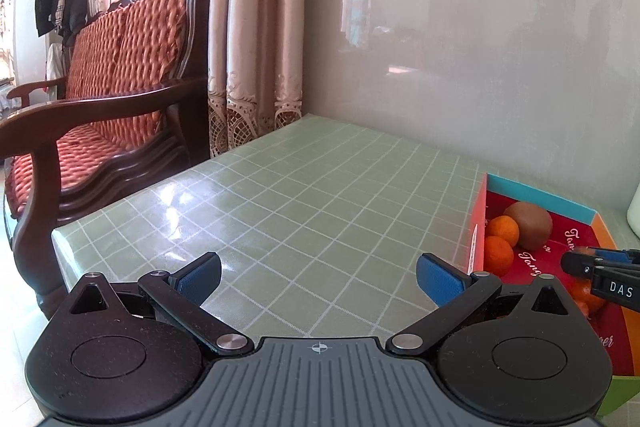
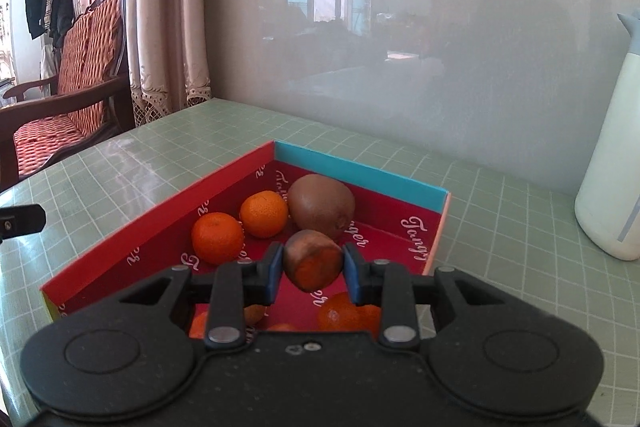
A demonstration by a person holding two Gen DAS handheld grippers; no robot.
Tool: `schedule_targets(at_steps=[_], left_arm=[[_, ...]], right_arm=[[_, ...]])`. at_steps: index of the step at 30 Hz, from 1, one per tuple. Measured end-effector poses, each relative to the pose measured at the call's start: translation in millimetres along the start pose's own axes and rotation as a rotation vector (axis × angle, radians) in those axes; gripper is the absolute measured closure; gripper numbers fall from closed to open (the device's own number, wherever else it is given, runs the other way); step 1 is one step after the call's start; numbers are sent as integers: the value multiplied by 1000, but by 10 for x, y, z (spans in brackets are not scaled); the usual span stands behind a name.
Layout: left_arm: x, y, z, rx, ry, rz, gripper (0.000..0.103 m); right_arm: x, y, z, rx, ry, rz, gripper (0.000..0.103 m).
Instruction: Organize fruits
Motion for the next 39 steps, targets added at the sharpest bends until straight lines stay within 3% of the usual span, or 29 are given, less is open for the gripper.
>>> schedule_targets(at_steps=[11, 13, 15, 17, 20, 28, 34, 39], left_arm=[[6, -5, 24, 2, -2, 1, 0], [6, -12, 46, 3, -3, 0, 0], [11, -18, 70, 1, -6, -4, 0], [8, -34, 108, 1, -13, -9, 0], [-7, -58, 192, 12, -25, -9, 0], [-142, -188, 498, 101, -83, 17, 0], [-412, -337, 594, 160, -193, -14, 0], [-651, -616, 556, 200, -236, -67, 0]], right_arm=[[-156, 25, -26, -30, 26, 40, 66], [-200, 24, -25, -38, 19, 40, 61], [-254, 14, -18, -44, 1, 39, 44], [-326, -8, -12, -48, -25, 40, 35], [-421, -47, 24, -41, -59, 27, 34], [-732, -286, 111, 64, -183, -35, 2], [-1069, -555, 31, 172, -221, -71, 0], [-1356, -738, -147, 197, -261, -91, 0]])
Point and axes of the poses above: each gripper's, at about its wrist camera, not at the fingertips, and x roughly the way its jaws point, z to its right, y to its top, the point moved 1 cm from there along x, roughly the way its jaws point, and after that the axes turned 14 degrees about -x, right-handed, at the moved point
